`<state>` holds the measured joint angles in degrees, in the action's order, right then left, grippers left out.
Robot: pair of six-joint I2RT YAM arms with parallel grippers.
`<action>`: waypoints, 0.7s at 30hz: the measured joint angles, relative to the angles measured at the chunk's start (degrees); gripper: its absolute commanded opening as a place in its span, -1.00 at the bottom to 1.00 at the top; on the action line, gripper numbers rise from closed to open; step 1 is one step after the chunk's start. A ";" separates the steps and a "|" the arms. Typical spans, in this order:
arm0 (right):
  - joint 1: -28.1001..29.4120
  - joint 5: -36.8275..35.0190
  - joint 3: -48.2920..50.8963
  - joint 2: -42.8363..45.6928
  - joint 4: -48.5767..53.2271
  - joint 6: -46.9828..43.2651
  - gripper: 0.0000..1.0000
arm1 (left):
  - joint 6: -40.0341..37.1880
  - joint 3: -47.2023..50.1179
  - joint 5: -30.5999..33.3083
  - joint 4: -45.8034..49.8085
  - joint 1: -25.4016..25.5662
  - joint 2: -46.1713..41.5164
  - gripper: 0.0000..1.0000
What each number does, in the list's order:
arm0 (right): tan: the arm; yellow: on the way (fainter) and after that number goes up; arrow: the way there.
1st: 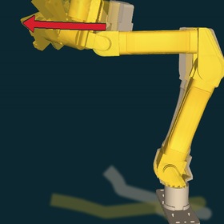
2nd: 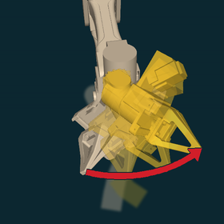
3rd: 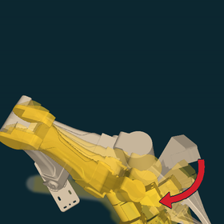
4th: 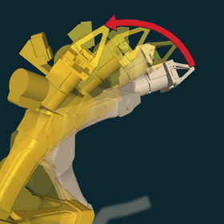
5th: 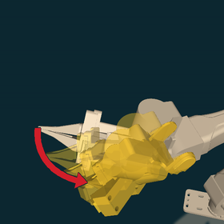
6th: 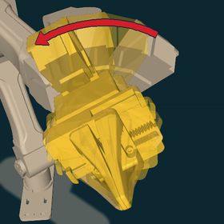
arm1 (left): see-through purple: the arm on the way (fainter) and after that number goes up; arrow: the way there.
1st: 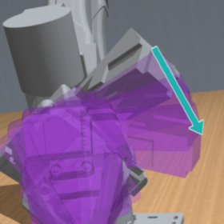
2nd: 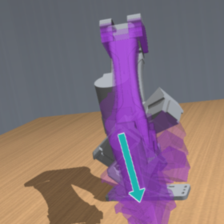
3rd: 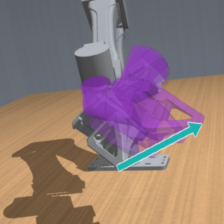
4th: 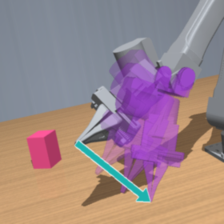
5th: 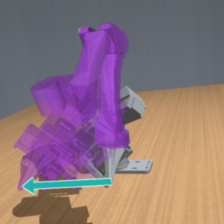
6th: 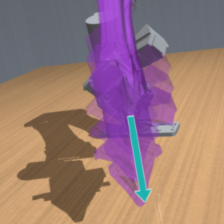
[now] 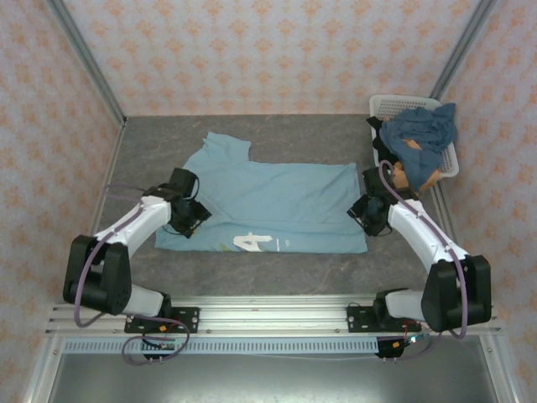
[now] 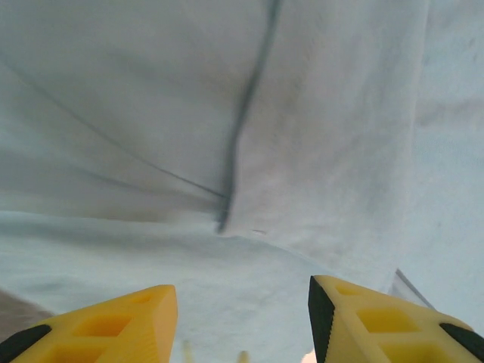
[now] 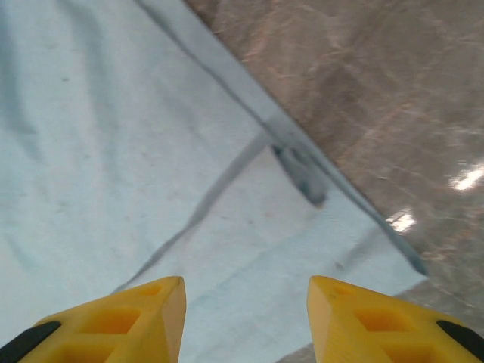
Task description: Fold and stack the t-shirts
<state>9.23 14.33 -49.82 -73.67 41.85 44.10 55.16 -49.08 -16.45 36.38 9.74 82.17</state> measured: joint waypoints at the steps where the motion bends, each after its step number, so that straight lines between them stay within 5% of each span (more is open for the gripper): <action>1: 0.02 0.70 0.04 -0.13 -0.90 0.02 -0.04 | 0.63 0.00 -0.44 -1.05 0.48 1.22 -0.01; 10: 0.11 3.15 0.72 -0.46 -4.07 0.28 -0.04 | 0.24 -3.30 -0.22 -2.89 0.68 9.35 -0.17; 18: 0.11 3.52 1.20 -0.48 -4.44 1.01 -0.17 | -2.71 -7.69 1.22 -3.30 0.66 12.00 -1.00; 21: 0.11 3.30 1.20 -0.48 -4.39 1.29 -0.28 | -3.19 -8.46 1.46 -3.26 0.68 12.13 -1.00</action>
<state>9.34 17.63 -48.62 -74.15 37.45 45.39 51.96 -57.54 -14.98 33.12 10.41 94.30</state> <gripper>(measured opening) 0.381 0.062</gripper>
